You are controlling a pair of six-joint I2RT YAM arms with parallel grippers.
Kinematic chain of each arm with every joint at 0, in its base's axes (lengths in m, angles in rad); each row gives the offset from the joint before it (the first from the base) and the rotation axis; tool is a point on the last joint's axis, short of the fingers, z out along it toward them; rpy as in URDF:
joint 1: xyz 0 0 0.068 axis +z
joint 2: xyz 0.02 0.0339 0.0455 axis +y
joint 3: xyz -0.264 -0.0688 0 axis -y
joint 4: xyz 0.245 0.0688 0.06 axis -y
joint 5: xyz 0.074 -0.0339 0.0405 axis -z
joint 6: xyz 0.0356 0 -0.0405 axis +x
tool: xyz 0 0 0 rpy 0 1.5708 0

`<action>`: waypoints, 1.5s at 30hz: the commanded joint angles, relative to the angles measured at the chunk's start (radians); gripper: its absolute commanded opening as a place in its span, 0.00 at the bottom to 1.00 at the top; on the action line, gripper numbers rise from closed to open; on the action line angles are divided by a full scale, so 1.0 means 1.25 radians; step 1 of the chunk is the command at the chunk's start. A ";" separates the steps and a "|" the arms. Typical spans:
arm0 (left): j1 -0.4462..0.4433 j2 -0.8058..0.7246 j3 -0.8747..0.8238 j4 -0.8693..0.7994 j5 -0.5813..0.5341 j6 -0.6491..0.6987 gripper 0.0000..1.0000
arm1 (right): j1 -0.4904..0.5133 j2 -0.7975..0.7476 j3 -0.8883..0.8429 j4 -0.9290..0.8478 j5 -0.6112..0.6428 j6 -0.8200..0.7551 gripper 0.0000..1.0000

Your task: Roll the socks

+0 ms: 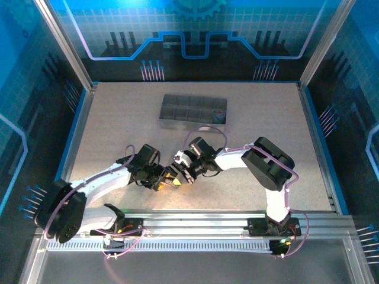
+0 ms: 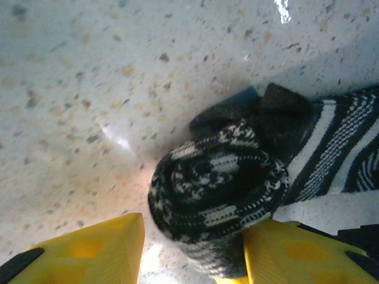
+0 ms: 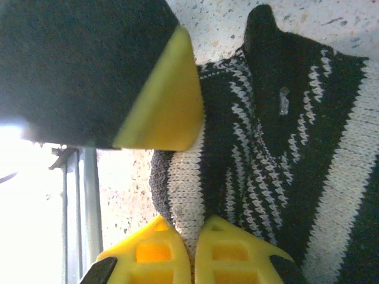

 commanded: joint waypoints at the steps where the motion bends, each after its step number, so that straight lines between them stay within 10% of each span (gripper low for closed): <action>1: -0.012 0.071 0.005 0.011 -0.020 0.036 0.47 | -0.021 0.096 -0.033 -0.181 0.081 0.038 0.00; 5: -0.027 0.158 0.044 -0.077 -0.028 0.060 0.34 | -0.021 0.085 -0.024 -0.185 0.097 0.021 0.01; 10: -0.037 0.238 0.039 -0.177 -0.020 0.047 0.03 | -0.005 -0.008 -0.044 -0.149 0.178 -0.061 0.26; 18: -0.043 0.252 0.130 -0.278 -0.050 0.049 0.01 | 0.181 -0.330 -0.239 0.109 0.642 -0.284 0.60; 26: -0.045 0.279 0.164 -0.287 -0.025 0.045 0.01 | 0.346 -0.271 -0.166 0.110 0.968 -0.448 0.66; 33: -0.044 0.281 0.183 -0.292 -0.015 0.046 0.01 | 0.356 -0.135 -0.071 0.054 1.015 -0.474 0.59; 39: -0.042 0.242 0.179 -0.299 -0.011 0.036 0.08 | 0.314 -0.057 -0.013 -0.090 1.021 -0.362 0.13; 45: -0.003 0.129 0.144 -0.282 0.006 -0.004 0.57 | 0.258 -0.109 -0.095 -0.083 0.784 -0.286 0.00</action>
